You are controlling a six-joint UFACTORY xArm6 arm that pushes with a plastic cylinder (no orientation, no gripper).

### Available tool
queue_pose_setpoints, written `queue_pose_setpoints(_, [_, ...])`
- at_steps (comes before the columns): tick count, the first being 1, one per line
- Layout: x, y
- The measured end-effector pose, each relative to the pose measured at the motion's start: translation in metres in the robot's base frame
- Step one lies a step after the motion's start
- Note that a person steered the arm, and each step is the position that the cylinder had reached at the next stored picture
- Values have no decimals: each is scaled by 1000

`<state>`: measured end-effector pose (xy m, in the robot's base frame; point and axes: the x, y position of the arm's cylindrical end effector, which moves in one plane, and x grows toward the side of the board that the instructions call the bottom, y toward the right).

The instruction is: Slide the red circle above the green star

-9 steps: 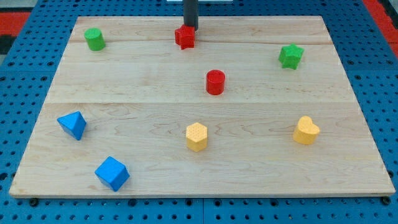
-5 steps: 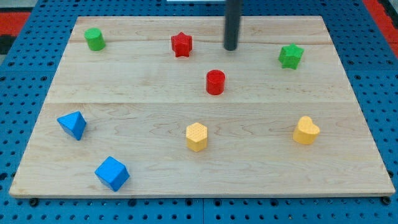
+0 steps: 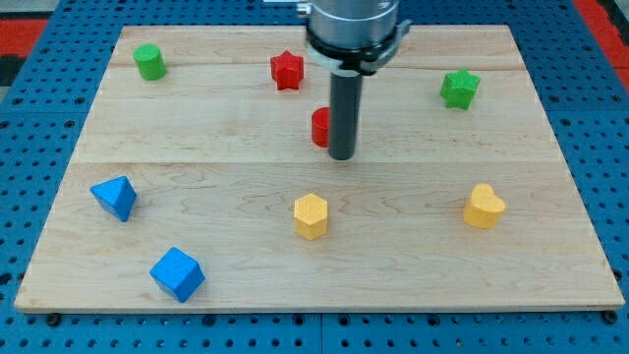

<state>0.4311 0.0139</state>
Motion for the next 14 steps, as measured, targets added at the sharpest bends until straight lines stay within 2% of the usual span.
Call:
queue_pose_setpoints(1, [-14, -11])
queue_pose_setpoints(2, [-31, 13])
queue_pose_setpoints(3, [-47, -17])
queue_pose_setpoints(4, [-35, -65])
queue_pose_setpoints(5, [-52, -59])
queue_pose_setpoints(6, [-72, 3])
queue_pose_setpoints(7, [-79, 41])
queue_pose_setpoints(9, [-96, -9])
queue_pose_setpoints(10, [-129, 54])
queue_pose_setpoints(11, [-158, 92])
queue_pose_setpoints(13, [-182, 68])
queue_pose_setpoints(14, [-202, 89])
